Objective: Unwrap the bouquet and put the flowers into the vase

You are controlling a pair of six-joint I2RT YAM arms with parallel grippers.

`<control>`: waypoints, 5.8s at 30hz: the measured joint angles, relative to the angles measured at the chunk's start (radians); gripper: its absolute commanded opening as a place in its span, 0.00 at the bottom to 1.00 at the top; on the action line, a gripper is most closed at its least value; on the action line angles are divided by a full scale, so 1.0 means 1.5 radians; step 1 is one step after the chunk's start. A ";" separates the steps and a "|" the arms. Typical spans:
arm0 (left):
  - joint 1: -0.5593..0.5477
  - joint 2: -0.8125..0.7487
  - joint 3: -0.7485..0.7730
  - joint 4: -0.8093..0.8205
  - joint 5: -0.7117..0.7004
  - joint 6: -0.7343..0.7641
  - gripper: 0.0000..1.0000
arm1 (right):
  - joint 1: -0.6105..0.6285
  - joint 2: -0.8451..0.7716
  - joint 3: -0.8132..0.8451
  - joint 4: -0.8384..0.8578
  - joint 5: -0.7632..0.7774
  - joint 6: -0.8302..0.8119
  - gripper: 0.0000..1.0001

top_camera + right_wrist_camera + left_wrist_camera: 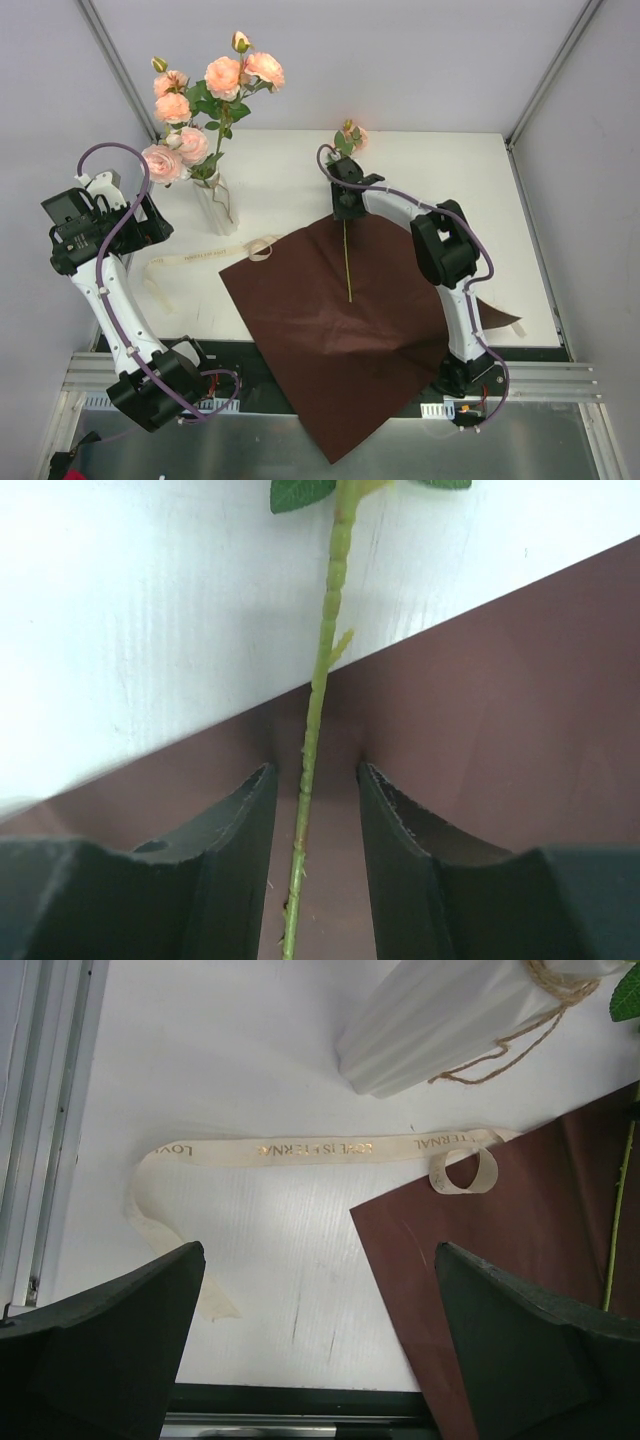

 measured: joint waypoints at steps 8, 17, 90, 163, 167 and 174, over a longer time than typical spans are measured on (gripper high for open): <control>0.000 0.000 0.000 0.000 -0.001 0.011 0.99 | 0.000 0.020 0.030 0.001 -0.006 0.010 0.01; 0.000 0.000 0.000 0.000 -0.004 0.013 0.99 | 0.000 -0.017 0.014 -0.004 -0.006 0.016 0.01; 0.000 -0.022 0.018 -0.021 -0.004 0.035 0.99 | 0.017 -0.092 -0.082 -0.073 -0.106 -0.099 0.01; 0.018 0.026 0.106 -0.100 0.019 0.054 0.99 | 0.156 -0.142 0.022 1.071 -0.434 -0.106 0.00; 0.018 0.026 0.106 -0.100 0.019 0.054 0.99 | 0.167 -0.142 0.025 0.992 -0.420 -0.124 0.00; 0.018 0.026 0.106 -0.099 0.019 0.054 0.99 | 0.189 -0.130 0.082 0.845 -0.400 -0.163 0.01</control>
